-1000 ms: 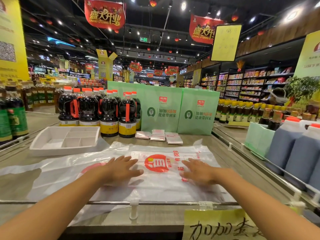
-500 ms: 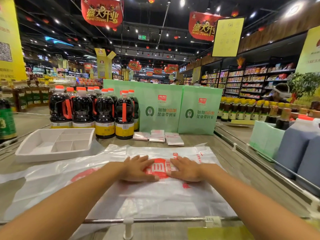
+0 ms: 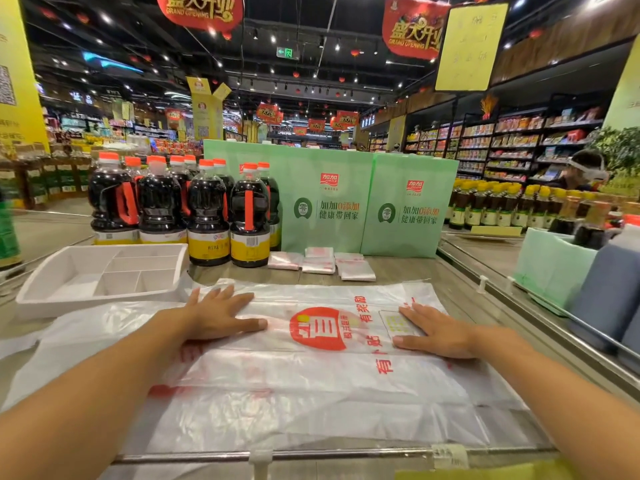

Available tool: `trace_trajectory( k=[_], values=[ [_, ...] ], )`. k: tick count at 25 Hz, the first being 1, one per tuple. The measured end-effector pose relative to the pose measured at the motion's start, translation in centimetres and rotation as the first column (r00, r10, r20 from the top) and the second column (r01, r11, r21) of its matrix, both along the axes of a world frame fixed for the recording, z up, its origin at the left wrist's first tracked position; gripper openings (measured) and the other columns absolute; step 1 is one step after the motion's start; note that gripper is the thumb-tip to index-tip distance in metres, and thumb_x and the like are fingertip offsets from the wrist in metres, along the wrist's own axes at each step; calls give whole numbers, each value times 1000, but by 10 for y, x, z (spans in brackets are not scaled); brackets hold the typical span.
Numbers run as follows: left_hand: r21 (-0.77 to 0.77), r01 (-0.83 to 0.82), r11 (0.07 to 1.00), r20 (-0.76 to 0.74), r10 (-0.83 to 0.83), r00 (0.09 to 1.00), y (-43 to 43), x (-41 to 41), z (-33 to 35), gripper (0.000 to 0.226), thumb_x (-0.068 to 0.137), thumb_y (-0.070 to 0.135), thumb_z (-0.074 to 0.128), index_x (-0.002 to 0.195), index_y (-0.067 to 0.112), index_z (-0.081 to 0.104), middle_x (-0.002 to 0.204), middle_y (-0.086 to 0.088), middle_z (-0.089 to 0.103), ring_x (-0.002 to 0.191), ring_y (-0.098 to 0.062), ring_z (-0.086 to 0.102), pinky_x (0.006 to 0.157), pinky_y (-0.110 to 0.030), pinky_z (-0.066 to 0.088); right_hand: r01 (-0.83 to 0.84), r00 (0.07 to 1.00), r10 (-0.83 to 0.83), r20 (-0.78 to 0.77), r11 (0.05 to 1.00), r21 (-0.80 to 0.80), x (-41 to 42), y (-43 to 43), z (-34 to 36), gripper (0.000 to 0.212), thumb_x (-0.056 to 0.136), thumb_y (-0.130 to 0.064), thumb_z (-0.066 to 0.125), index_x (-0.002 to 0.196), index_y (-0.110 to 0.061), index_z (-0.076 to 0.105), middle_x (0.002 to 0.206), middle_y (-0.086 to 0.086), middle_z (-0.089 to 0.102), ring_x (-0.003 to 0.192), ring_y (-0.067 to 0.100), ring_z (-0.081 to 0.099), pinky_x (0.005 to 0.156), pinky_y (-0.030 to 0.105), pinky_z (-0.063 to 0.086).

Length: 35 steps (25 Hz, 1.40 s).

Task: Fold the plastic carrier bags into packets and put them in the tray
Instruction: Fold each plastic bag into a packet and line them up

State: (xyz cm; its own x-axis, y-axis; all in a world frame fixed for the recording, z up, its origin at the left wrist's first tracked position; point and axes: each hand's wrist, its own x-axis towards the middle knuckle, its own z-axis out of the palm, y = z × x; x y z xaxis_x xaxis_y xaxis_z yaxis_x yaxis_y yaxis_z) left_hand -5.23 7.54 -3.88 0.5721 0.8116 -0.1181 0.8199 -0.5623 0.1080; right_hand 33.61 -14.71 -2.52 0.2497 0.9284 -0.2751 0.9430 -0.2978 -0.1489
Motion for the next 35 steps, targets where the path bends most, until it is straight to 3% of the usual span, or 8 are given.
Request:
trace_trajectory(
  k=[7, 11, 13, 18, 21, 25, 30, 35],
  values=[
    [207, -44, 977, -54, 57, 997, 4, -11, 0, 112, 63, 101, -7, 154, 44, 25, 164, -1, 30, 153, -31, 18, 117, -66, -10, 38, 999, -38, -7, 999, 7, 4, -9, -1, 109, 78, -92, 37, 162, -36, -4, 170, -5, -15, 157, 20, -10, 127, 44, -3],
    [168, 13, 986, -29, -8, 1000, -9, -16, 7, 127, 55, 102, -12, 160, 38, 19, 170, -4, 12, 157, -30, 3, 123, -57, -10, 18, 999, -16, -29, 996, 87, -4, -16, 5, 130, 62, -105, 35, 164, -29, 7, 171, 1, -5, 158, 21, -1, 128, 42, 3],
    [120, 109, 987, 24, -112, 993, -26, -16, 21, 133, 51, 105, -9, 161, 36, 15, 171, -3, 7, 157, -28, 3, 125, -51, 3, 15, 997, -5, -83, 991, 132, -14, -24, 14, 119, 70, -96, 42, 164, -30, 8, 171, -1, -3, 158, 20, 0, 128, 43, 4],
    [-49, 380, 923, 130, -372, 919, -99, -19, 36, 80, 91, 79, 32, 160, 43, 13, 169, 14, 0, 155, -9, -1, 124, -38, 2, -148, 966, 176, -190, 977, 155, -57, -63, 31, 96, 84, -81, 53, 160, -47, 5, 167, -20, -7, 155, 6, -4, 127, 39, 2],
    [-111, 434, 894, 119, -421, 899, -128, -16, 26, 75, 95, 72, 37, 160, 46, 11, 169, 17, -4, 155, -6, -5, 124, -36, -2, -246, 953, 259, -155, 964, 99, -86, -79, 24, 91, 87, -80, 49, 158, -51, 1, 167, -22, -12, 155, 6, -8, 128, 42, 0],
    [-77, 440, 895, -77, -445, 892, -134, -9, 11, 75, 96, 75, 26, 159, 47, -4, 168, 15, -15, 155, -11, -15, 124, -42, -11, -325, 945, 326, 37, 946, -10, -98, -80, 8, 85, 95, -73, 37, 162, -39, -3, 169, -11, -14, 156, 16, -13, 124, 40, -6],
    [-101, 361, 927, -152, -373, 915, -121, -30, 11, 95, 75, 95, 9, 156, 50, -13, 167, 15, -21, 155, -15, -18, 124, -49, -12, -247, 963, 253, 91, 966, -73, -83, -79, 0, 114, 63, -102, 8, 159, -44, -12, 169, -8, -16, 156, 19, -15, 127, 46, -5],
    [-105, 312, 944, -147, -325, 934, -118, -42, 11, 94, 76, 93, 9, 156, 48, -14, 167, 12, -20, 155, -18, -18, 125, -48, -10, -179, 982, 183, 40, 979, -96, -61, -94, 4, 132, 47, -110, 3, 159, -43, -11, 169, -9, -17, 156, 23, -14, 126, 51, -2]
  ],
)
